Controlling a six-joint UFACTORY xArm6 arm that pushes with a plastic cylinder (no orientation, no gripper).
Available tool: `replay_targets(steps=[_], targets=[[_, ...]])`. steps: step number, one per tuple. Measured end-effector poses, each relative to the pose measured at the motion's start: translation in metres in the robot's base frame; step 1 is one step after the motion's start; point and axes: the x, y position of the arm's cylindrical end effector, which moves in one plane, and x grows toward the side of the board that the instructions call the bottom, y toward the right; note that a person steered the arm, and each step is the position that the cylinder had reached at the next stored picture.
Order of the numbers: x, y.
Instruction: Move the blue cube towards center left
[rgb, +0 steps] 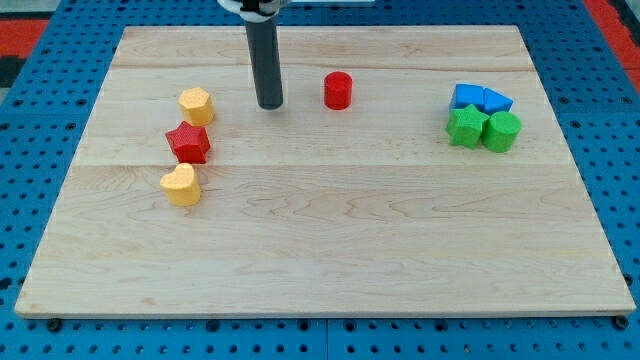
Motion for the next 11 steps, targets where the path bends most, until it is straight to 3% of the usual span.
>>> replay_targets(steps=[1,2,3,4,5,7,10,11], targets=[[-0.037,0.006],[-0.066,0.065],[-0.076,0.186],[-0.048,0.284],[0.002,0.305],[0.02,0.231],[0.02,0.102],[0.01,0.083]])
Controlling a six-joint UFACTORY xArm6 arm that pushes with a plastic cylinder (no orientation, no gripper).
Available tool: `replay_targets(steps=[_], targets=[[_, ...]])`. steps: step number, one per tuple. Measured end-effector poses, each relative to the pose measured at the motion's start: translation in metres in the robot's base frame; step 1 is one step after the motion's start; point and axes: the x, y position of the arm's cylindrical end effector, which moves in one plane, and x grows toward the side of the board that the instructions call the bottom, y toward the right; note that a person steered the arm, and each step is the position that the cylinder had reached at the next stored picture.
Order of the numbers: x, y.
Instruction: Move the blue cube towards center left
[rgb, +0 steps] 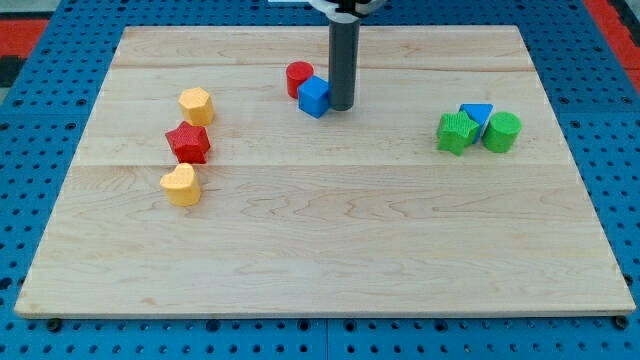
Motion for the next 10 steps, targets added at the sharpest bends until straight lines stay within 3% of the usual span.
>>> replay_targets(steps=[3,4,8,10], targets=[[-0.067,-0.028],[-0.067,-0.067],[0.001,-0.06],[0.013,-0.027]])
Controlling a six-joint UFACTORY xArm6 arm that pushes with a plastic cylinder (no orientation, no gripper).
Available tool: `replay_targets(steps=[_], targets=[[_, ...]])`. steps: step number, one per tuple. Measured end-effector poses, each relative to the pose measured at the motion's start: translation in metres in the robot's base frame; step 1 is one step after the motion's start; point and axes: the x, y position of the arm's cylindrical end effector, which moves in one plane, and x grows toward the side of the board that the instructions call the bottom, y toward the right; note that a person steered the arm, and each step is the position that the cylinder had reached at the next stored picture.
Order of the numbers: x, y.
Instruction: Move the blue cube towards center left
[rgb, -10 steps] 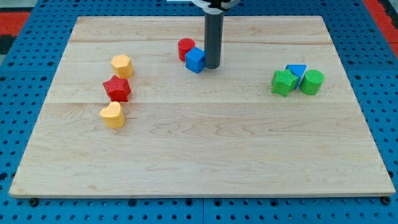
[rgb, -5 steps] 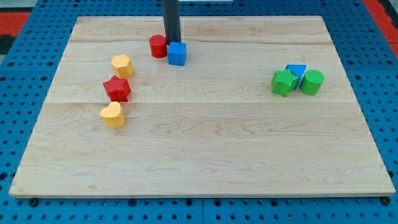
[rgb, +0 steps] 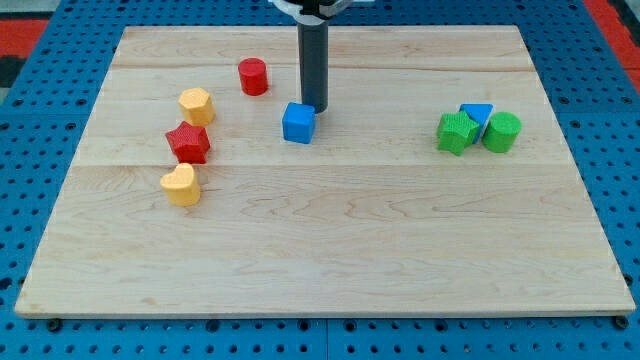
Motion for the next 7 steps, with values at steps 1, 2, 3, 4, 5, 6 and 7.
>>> replay_targets(steps=[1,2,3,4,5,6,7], targets=[[0.014,-0.002],[0.024,-0.005],[0.037,-0.005],[0.051,-0.005],[0.053,-0.005],[0.053,-0.016],[0.057,-0.024]])
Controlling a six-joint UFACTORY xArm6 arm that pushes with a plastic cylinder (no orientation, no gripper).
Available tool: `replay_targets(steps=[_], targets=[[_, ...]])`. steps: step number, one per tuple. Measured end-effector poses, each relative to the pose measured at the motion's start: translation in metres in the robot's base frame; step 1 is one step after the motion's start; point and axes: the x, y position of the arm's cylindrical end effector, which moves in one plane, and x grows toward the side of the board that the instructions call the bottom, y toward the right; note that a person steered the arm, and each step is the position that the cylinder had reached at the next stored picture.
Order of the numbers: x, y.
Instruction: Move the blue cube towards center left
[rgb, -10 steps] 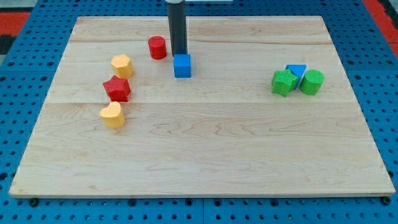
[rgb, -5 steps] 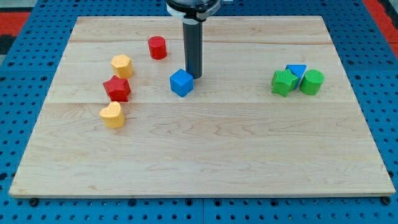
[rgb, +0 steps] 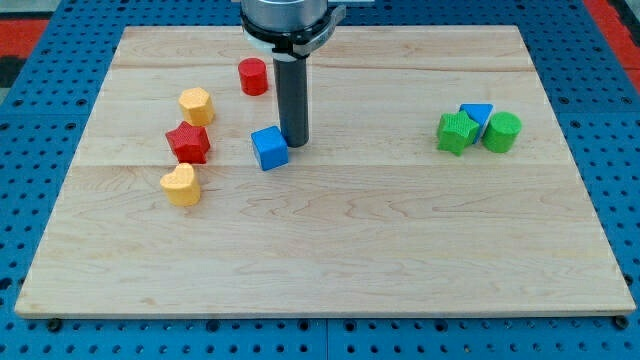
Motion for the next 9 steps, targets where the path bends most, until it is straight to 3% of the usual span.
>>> replay_targets(steps=[4,9], targets=[[0.076,-0.006],[-0.023,-0.024]])
